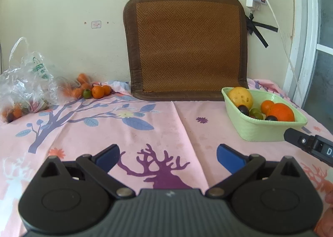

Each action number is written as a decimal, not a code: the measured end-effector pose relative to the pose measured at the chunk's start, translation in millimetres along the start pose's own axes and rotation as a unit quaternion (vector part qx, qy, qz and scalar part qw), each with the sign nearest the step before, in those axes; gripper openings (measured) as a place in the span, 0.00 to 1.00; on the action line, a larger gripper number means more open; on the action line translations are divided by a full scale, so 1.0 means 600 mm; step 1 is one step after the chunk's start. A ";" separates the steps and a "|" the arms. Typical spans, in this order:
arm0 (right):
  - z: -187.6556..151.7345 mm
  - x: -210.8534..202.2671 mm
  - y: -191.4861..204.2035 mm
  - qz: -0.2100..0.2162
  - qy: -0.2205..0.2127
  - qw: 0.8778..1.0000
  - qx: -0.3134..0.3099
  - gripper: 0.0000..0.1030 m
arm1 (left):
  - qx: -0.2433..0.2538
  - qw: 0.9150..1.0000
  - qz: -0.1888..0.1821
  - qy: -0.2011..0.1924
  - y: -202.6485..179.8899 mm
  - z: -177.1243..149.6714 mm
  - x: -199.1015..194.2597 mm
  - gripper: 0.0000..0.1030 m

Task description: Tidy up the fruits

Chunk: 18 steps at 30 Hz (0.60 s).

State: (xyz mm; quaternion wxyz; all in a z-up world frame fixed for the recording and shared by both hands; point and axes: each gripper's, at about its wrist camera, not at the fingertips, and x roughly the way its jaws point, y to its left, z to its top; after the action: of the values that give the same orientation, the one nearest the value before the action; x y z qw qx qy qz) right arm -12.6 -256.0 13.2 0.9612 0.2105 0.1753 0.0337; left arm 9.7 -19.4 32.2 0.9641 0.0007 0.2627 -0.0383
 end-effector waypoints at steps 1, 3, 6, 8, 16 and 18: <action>0.000 0.000 0.000 0.000 0.000 1.000 -0.001 0.65 | 0.003 1.000 0.003 -0.003 -0.001 0.000 -0.002 1.00; 0.000 0.000 0.000 0.000 0.000 1.000 -0.001 0.65 | 0.011 1.000 0.014 -0.004 -0.005 0.002 -0.004 1.00; 0.000 0.000 0.000 -0.001 0.000 1.000 -0.001 0.66 | 0.020 1.000 0.022 0.000 -0.008 0.004 -0.003 1.00; 0.000 0.000 0.000 0.000 0.000 1.000 -0.001 0.66 | 0.024 0.999 0.028 0.006 -0.010 0.004 -0.002 1.00; 0.000 0.000 0.000 0.001 0.001 1.000 -0.001 0.67 | 0.034 0.998 0.058 0.014 -0.015 0.005 0.003 1.00; 0.000 0.000 0.000 0.001 0.000 1.000 -0.001 0.67 | 0.037 0.997 0.066 0.013 -0.016 0.005 0.004 1.00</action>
State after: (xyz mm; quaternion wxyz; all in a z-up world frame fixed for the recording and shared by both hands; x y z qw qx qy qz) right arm -12.7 -255.9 13.6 0.9612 0.2099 0.1754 0.0347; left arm 12.5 -29.4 33.7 0.9604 0.0538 0.2728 0.0157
